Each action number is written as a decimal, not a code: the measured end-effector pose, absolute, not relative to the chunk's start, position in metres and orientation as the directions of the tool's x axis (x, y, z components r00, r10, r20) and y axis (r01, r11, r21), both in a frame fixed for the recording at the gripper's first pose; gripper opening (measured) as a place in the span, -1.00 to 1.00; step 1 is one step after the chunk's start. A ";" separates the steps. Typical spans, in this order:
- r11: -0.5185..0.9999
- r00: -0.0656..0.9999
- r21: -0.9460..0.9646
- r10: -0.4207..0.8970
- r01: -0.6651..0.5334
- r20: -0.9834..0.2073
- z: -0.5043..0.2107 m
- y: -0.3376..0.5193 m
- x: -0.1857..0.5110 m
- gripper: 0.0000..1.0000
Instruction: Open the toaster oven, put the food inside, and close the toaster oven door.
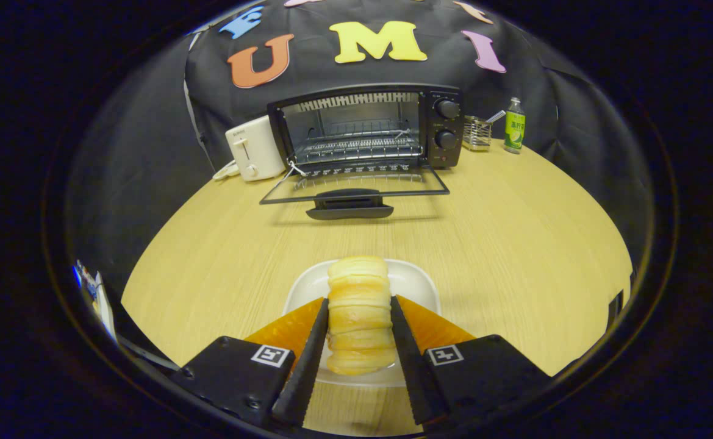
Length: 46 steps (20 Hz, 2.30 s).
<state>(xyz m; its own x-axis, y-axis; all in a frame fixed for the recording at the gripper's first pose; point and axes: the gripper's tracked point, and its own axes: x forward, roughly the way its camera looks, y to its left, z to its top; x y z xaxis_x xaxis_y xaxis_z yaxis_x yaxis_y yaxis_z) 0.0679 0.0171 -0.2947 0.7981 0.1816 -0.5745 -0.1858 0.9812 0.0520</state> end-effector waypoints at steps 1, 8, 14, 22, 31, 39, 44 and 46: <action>0.978 0.799 0.076 0.202 -0.194 -0.567 -0.290 0.019 0.071 0.36; 0.943 0.824 0.222 0.326 -0.249 -0.463 -0.233 0.046 0.093 0.35; 0.893 0.869 0.330 0.403 -0.305 -0.289 -0.178 0.073 0.125 0.35; 0.749 0.885 0.554 0.463 -0.364 -0.045 -0.160 0.098 0.199 0.34; 0.697 0.904 0.678 0.412 -0.234 -0.112 -0.181 0.068 0.300 0.33; 0.815 0.923 0.511 0.372 -0.274 -0.099 -0.171 0.064 0.361 0.34; 0.835 0.926 0.465 0.369 -0.295 -0.075 -0.161 0.074 0.383 0.37; 0.855 0.925 0.427 0.367 -0.295 -0.095 -0.163 0.075 0.382 0.56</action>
